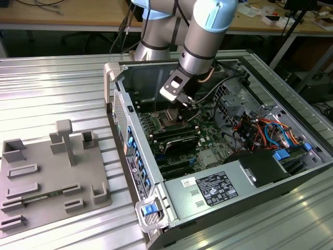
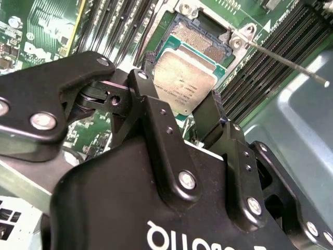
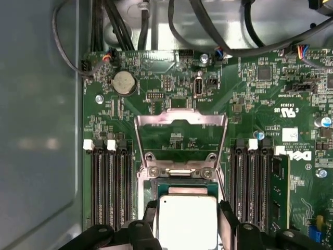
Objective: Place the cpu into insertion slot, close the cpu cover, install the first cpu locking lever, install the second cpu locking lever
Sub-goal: 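Place the cpu into insertion slot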
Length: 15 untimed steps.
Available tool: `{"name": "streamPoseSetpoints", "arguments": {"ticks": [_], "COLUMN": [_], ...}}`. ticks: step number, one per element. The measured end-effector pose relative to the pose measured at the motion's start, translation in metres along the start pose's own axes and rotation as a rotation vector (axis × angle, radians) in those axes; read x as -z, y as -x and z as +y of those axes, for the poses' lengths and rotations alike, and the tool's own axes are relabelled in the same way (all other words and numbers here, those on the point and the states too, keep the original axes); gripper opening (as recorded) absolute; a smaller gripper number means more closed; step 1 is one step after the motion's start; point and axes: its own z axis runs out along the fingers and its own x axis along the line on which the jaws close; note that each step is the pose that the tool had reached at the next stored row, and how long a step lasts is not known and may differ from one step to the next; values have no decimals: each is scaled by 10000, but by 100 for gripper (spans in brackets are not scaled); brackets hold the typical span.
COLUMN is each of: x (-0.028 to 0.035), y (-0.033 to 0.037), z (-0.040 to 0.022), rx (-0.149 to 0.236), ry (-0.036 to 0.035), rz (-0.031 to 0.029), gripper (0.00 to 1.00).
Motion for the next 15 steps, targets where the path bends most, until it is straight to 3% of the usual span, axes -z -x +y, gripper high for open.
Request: {"name": "streamPoseSetpoints", "arguments": {"ticks": [4,15], "x": [-35,-152], "y": [-1,-3], "z": [-33,-34], "rx": [53,60], "ry": [-1,-1], "rz": [0,0], "gripper": [55,55]}}
